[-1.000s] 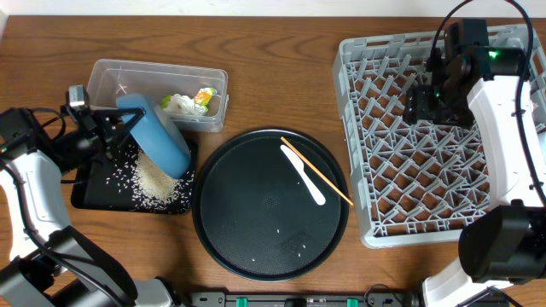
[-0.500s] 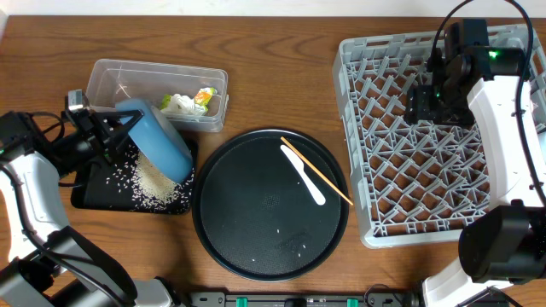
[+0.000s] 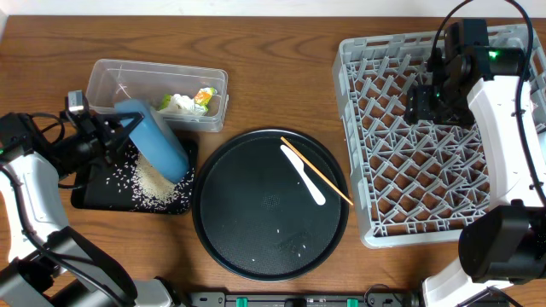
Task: Sort waste into correct bins and load items into the dishwasher rack
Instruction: 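Tilt the blue bowl with left gripper to pour rice onto black tray, then carry the empty blue bowl with left gripper back onto the round tray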
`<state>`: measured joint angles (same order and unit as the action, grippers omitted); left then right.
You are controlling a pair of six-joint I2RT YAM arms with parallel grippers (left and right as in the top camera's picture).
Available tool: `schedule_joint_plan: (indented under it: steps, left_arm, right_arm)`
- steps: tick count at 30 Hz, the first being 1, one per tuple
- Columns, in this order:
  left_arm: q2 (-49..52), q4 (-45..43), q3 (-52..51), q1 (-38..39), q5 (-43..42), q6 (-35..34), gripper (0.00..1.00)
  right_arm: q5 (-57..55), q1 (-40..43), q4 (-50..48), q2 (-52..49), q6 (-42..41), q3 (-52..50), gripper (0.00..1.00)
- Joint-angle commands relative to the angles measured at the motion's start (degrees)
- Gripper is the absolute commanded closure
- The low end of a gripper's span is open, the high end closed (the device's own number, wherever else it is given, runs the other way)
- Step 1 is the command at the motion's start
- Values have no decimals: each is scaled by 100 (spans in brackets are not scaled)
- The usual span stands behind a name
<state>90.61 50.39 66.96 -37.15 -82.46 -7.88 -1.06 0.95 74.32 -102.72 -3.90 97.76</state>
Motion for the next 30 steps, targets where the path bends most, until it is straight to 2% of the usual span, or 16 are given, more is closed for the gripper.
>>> schedule_joint_plan:
  steps: [1, 2, 4, 6, 7, 8, 9, 13, 18, 24, 26, 30]
  left_arm:
    - [-74, 70, 4, -44, -205, 109, 94]
    - [-76, 85, 7, -44, -778, 487, 94]
    - [-114, 92, 26, -76, -496, 713, 94]
    - [-94, 125, 24, -144, 433, -205, 94]
    - [-92, 162, 22, -184, 232, -343, 94]
    - [-92, 120, 22, -199, -479, 28, 94]
    - [-109, 155, 33, -199, -761, 245, 94]
    - [-140, 201, 39, -201, -168, 210, 94]
    - [-273, 181, 39, -151, -195, 229, 94]
    - [-1027, 26, 44, -94, -188, 227, 94]
    - [-1338, -33, 46, 39, 103, 151, 94]
    - [-1899, 133, 46, 629, 1495, 24, 94]
  right_arm:
    - [-48, 66, 7, 101, -7, -11, 25]
    - [-48, 66, 11, 101, -7, -11, 25]
    - [-46, 66, 4, 101, -9, -11, 24]
    - [-46, 66, 2, 101, -9, -11, 24]
    - [-46, 66, 4, 101, -9, -11, 25]
    - [-48, 66, 13, 101, -9, -11, 25]
    - [-48, 66, 26, 101, -9, -11, 24]
    - [-46, 66, 0, 101, -9, -11, 25]
    - [-46, 66, 28, 101, -9, -11, 25]
    - [-48, 66, 28, 101, -9, -11, 25]
    - [-48, 66, 26, 101, -11, -11, 25]
    - [-48, 66, 20, 101, -11, -11, 25]
